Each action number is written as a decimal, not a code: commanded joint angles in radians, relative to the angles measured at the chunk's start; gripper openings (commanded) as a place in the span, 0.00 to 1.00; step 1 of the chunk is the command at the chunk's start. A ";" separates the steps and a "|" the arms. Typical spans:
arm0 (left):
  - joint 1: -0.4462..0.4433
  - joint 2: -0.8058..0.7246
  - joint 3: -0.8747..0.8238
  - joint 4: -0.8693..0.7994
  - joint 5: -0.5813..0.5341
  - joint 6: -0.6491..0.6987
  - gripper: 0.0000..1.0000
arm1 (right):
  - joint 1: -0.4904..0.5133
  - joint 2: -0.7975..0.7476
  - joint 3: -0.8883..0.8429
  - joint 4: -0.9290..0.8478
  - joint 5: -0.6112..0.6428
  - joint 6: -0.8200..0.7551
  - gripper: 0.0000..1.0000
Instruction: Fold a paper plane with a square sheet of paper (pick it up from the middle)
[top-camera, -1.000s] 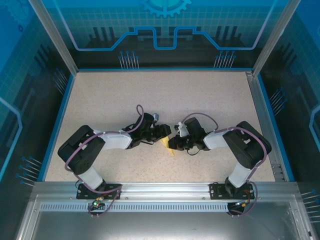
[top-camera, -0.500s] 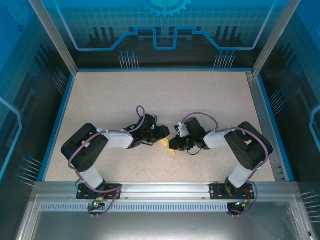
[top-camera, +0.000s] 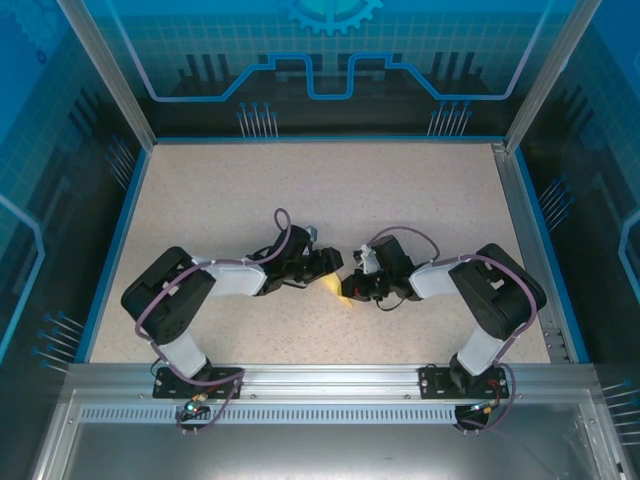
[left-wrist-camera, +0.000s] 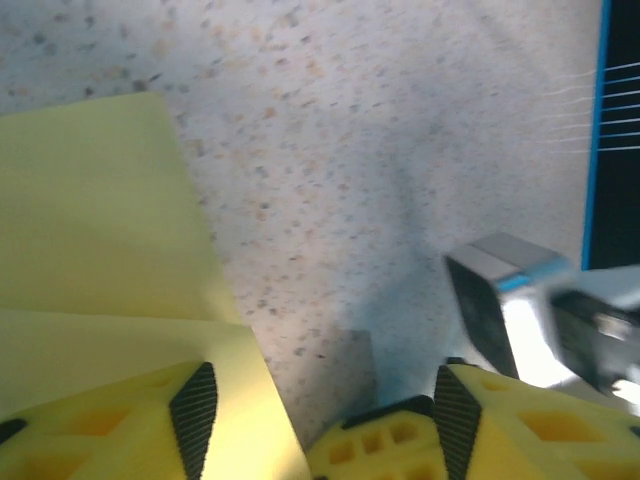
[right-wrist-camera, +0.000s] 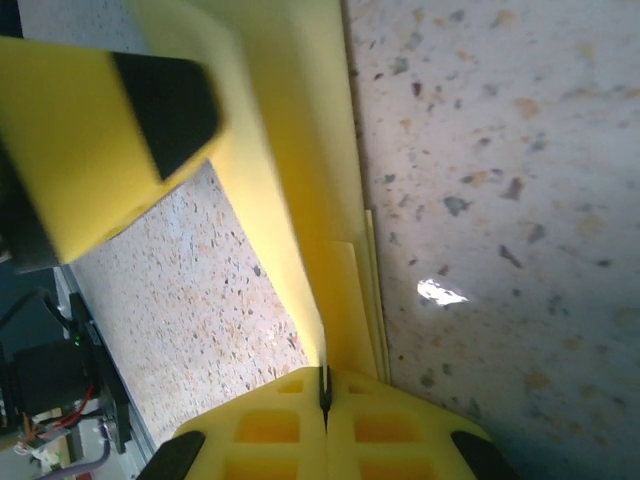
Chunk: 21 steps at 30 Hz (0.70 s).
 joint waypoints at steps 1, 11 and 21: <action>0.008 -0.102 -0.018 0.019 0.016 0.040 0.66 | -0.021 0.018 -0.037 0.056 0.015 0.058 0.05; 0.004 -0.119 -0.050 0.043 0.045 0.045 0.69 | -0.026 0.018 -0.045 0.117 -0.032 0.121 0.04; -0.015 0.004 -0.025 0.148 0.044 0.025 0.70 | -0.025 0.007 -0.059 0.134 -0.023 0.162 0.05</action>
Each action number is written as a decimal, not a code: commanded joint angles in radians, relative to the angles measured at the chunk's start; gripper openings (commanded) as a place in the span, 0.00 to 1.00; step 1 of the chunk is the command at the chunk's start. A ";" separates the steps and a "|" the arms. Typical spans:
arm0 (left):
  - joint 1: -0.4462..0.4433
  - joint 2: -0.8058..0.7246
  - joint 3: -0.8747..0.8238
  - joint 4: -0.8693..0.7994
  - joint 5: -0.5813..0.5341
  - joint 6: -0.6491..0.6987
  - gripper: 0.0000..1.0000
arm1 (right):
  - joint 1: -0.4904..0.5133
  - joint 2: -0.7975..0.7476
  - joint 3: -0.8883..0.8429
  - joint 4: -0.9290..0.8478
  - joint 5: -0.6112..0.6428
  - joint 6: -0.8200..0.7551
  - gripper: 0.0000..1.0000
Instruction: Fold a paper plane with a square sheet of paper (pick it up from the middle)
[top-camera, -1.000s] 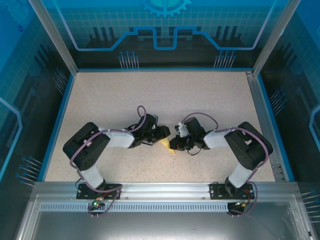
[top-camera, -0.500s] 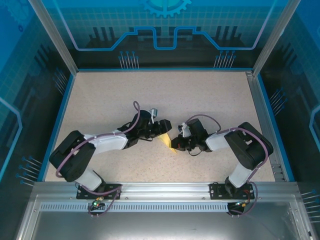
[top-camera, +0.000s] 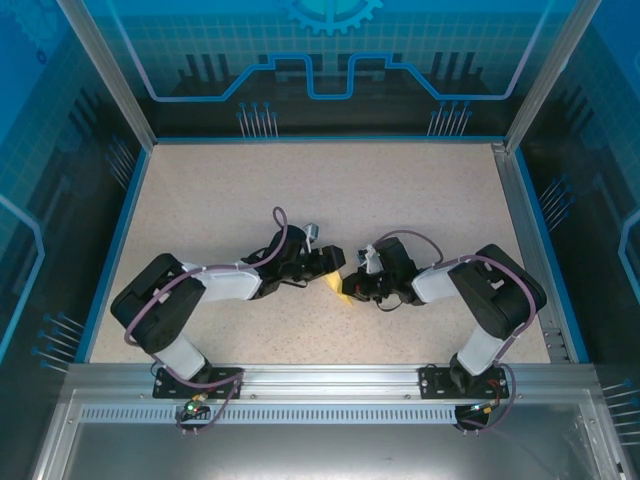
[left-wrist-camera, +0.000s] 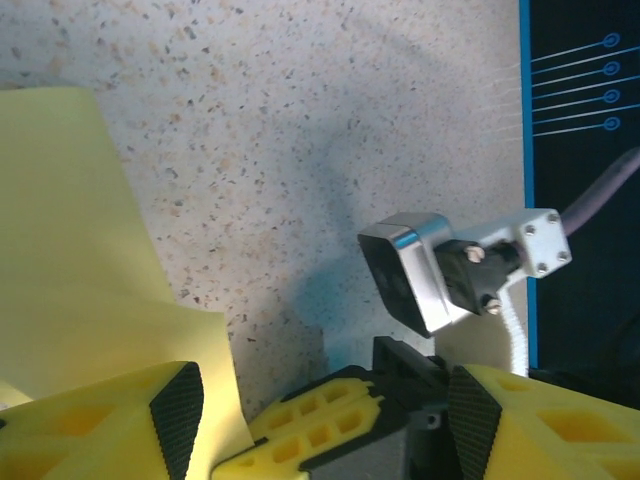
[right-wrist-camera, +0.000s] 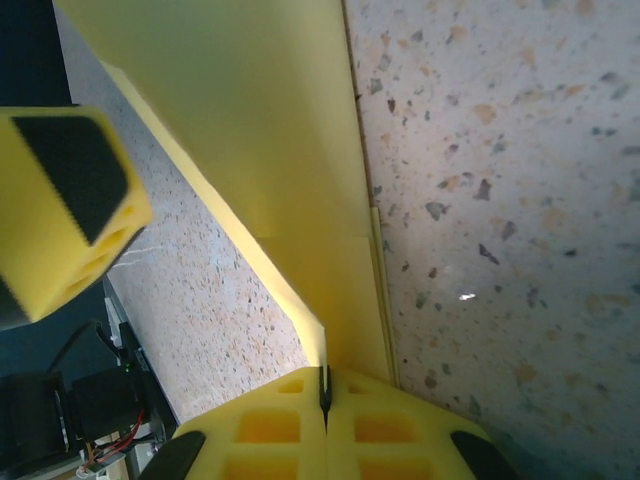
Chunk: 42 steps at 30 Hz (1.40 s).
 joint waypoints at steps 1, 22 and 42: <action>-0.006 0.041 0.011 0.089 0.016 0.004 0.70 | -0.018 0.008 -0.015 0.010 -0.011 0.016 0.05; -0.007 0.232 0.058 -0.008 -0.016 -0.006 0.64 | -0.013 -0.057 0.016 -0.161 0.005 -0.094 0.13; -0.007 0.212 0.054 -0.022 0.022 0.029 0.63 | -0.016 -0.113 0.089 -0.373 0.012 -0.229 0.12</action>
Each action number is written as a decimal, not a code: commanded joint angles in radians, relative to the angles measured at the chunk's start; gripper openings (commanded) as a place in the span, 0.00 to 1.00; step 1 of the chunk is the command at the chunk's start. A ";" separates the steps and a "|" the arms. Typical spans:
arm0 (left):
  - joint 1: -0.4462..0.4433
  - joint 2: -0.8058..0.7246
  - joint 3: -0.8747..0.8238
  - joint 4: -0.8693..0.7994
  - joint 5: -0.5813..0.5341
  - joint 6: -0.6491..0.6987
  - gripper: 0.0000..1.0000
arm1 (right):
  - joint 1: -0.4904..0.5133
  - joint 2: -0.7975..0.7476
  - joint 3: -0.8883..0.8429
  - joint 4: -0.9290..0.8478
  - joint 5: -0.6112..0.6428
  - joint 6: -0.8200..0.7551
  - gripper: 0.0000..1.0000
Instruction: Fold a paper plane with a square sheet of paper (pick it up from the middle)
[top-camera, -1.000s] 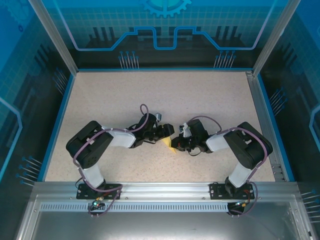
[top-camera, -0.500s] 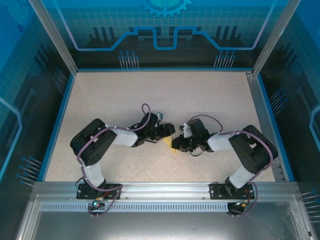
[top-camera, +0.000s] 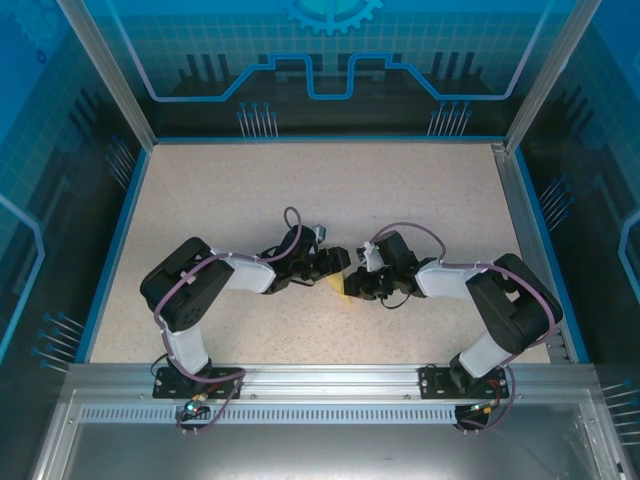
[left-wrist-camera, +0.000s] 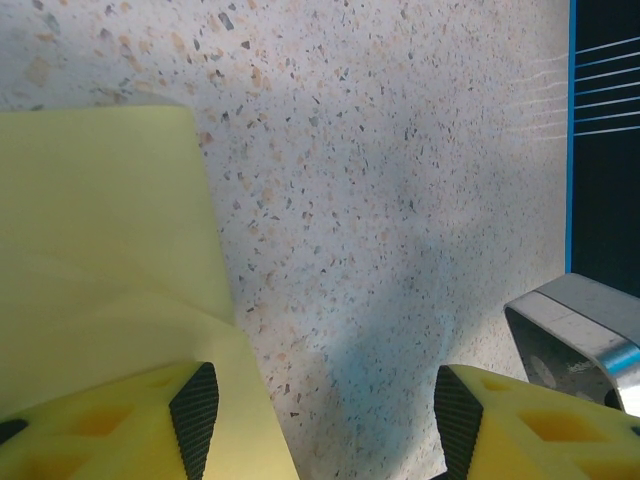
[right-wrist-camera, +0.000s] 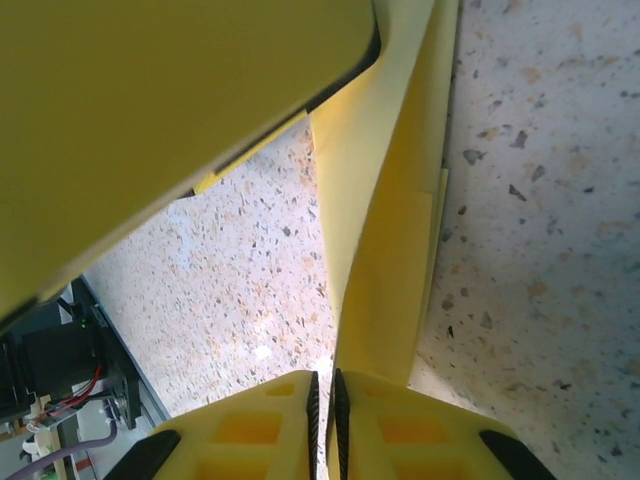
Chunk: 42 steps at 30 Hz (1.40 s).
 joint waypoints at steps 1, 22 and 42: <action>-0.005 0.034 -0.013 -0.088 0.014 0.025 0.63 | -0.017 -0.002 -0.006 -0.032 -0.005 -0.028 0.10; -0.006 0.026 -0.034 -0.091 -0.018 -0.029 0.62 | 0.014 0.020 -0.076 -0.015 -0.019 -0.050 0.14; -0.005 0.022 -0.030 -0.101 -0.016 -0.036 0.62 | 0.049 0.093 -0.093 -0.078 0.025 -0.091 0.06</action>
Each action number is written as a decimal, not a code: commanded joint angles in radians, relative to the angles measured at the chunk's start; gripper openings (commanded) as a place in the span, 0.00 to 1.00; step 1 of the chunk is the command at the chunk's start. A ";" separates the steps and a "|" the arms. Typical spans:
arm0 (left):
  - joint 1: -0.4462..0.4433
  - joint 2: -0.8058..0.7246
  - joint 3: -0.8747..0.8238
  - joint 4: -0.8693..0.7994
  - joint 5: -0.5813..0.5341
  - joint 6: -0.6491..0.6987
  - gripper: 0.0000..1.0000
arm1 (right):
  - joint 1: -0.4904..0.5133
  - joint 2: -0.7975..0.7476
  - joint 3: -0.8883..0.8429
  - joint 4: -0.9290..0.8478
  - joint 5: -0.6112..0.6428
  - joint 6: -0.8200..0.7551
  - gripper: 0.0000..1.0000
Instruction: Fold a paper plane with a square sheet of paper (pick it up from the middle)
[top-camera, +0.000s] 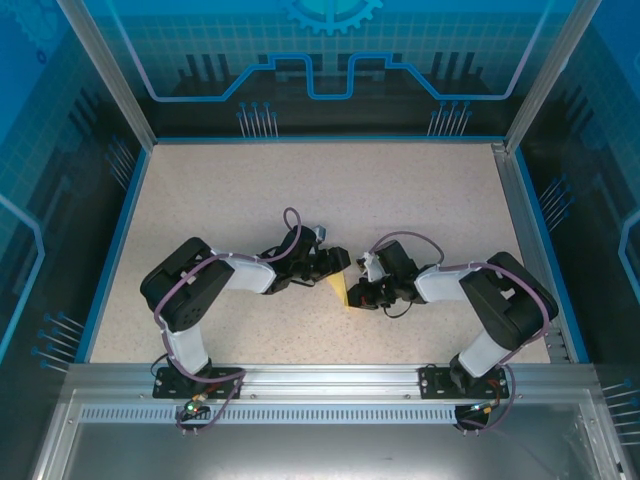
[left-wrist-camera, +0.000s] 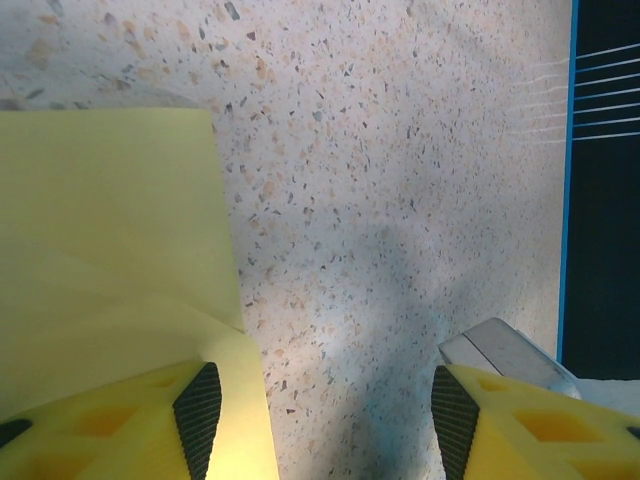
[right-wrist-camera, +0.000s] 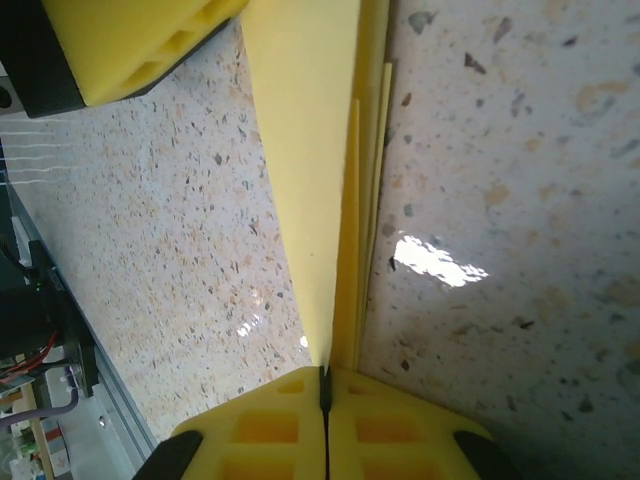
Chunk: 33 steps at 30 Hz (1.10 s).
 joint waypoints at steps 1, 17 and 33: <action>-0.003 0.022 -0.031 -0.098 -0.015 -0.005 0.62 | 0.040 0.065 -0.027 -0.142 0.074 -0.037 0.06; -0.004 0.033 -0.025 -0.111 -0.013 -0.003 0.62 | 0.053 -0.043 -0.023 -0.200 0.075 -0.033 0.11; -0.003 0.034 -0.019 -0.119 -0.010 -0.006 0.61 | 0.091 0.063 -0.003 -0.320 0.199 -0.072 0.00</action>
